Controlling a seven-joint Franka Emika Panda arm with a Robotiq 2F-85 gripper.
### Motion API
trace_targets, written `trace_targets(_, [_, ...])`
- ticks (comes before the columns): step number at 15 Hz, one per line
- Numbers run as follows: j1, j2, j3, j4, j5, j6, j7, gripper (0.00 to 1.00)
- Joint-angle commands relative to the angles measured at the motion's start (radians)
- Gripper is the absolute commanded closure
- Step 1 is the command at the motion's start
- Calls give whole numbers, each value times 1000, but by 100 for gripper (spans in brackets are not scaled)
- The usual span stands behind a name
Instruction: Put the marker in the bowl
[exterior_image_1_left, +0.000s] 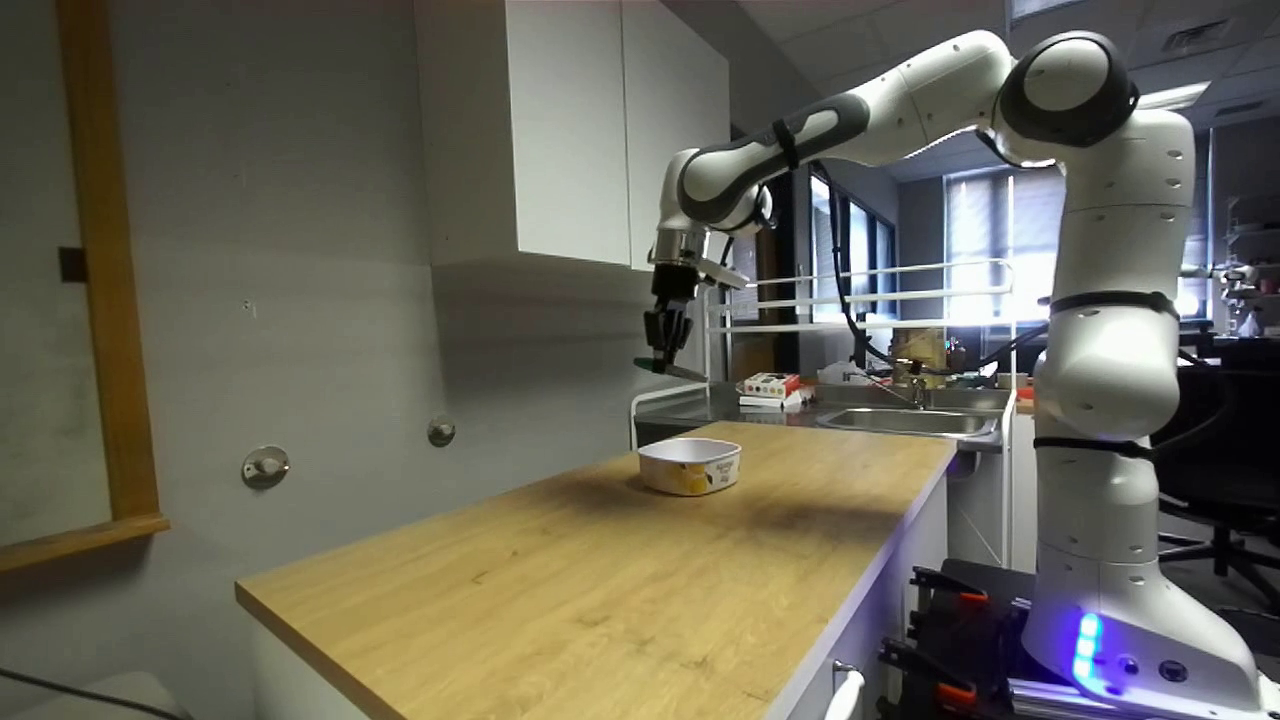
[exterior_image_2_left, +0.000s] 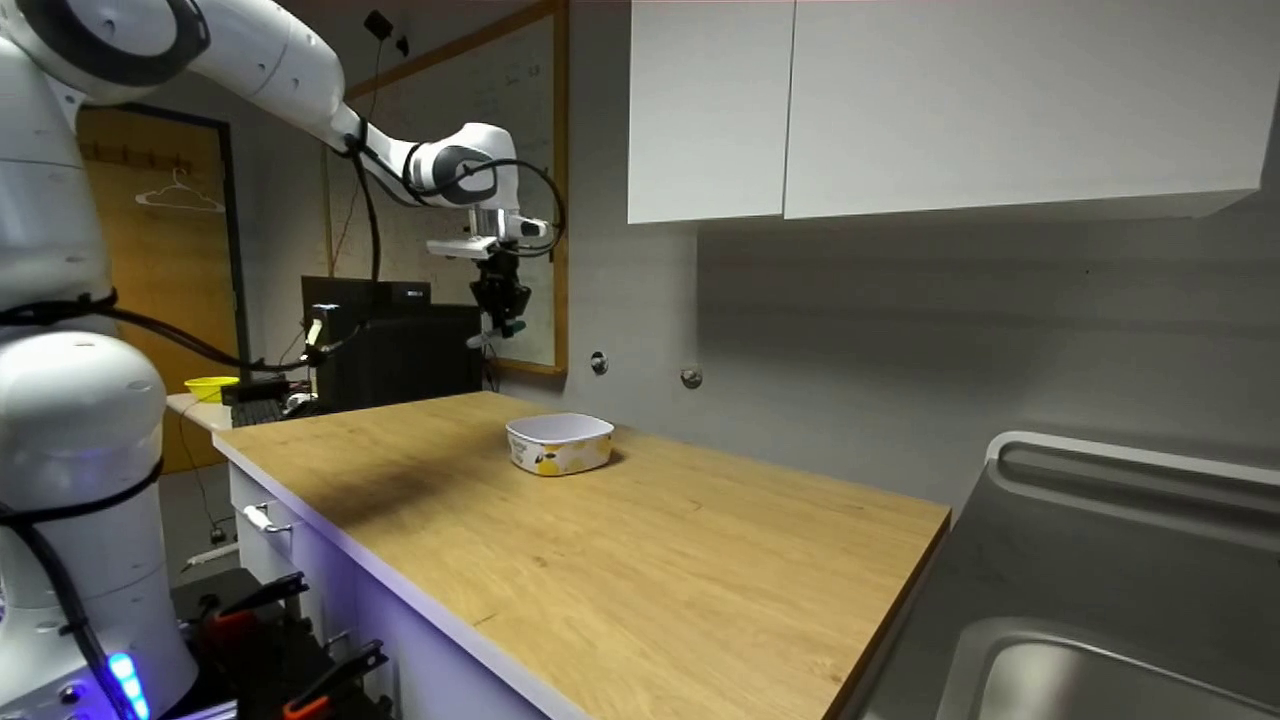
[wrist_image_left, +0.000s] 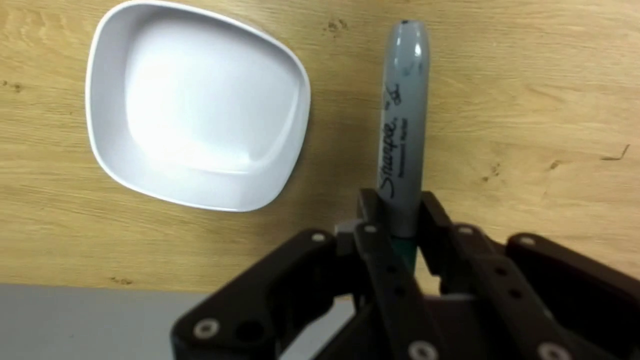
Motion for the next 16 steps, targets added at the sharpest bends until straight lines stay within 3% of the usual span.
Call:
trace_targets(1, [-30, 121, -22, 132, 21, -55, -40, 89])
trace_targets(7, [-83, 254, -44, 217, 41, -74, -72, 89])
trace_targets(16, [-158, 361, -61, 200, 71, -59, -127, 89])
